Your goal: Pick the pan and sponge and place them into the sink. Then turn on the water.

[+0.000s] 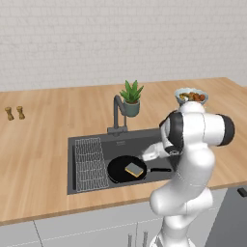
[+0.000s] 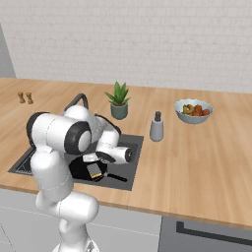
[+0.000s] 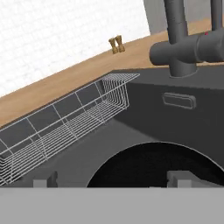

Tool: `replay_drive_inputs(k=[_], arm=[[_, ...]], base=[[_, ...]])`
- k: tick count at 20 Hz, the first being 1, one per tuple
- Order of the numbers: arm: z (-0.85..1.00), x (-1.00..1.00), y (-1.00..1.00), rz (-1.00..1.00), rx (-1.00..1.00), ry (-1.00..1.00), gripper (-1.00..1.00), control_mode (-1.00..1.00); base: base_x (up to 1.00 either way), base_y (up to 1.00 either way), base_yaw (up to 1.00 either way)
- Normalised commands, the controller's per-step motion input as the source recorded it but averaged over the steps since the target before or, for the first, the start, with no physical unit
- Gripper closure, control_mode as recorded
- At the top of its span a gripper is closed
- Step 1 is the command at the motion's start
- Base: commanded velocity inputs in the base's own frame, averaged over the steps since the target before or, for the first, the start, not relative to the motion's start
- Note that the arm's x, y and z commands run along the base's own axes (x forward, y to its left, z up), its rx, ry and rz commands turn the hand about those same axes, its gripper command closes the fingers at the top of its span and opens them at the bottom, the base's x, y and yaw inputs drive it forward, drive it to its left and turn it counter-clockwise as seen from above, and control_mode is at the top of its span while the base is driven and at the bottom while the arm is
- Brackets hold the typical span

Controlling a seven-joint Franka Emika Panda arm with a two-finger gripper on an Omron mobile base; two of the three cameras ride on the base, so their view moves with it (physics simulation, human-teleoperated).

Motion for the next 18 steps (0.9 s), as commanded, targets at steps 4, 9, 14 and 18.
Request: replay_drive_inputs(k=[4, 9, 14, 18], arm=[[0.70, -0.66, -0.02, -0.02, 0.04, -0.43, -1.00, -1.00], [0.65, -0.61, 0.00, -0.06, 0.00, -0.46, -1.00, -1.00], [0.75, -0.40, -0.11, -0.03, 0.04, -0.23, -1.00, -1.00], [0.69, -0.07, -0.12, 0.00, 0.09, -0.01, -1.00, -1.00]], base=[[0.00, 0.00, 0.00], [0.00, 0.00, 0.00], [0.00, 0.00, 0.00], [0.00, 0.00, 0.00]])
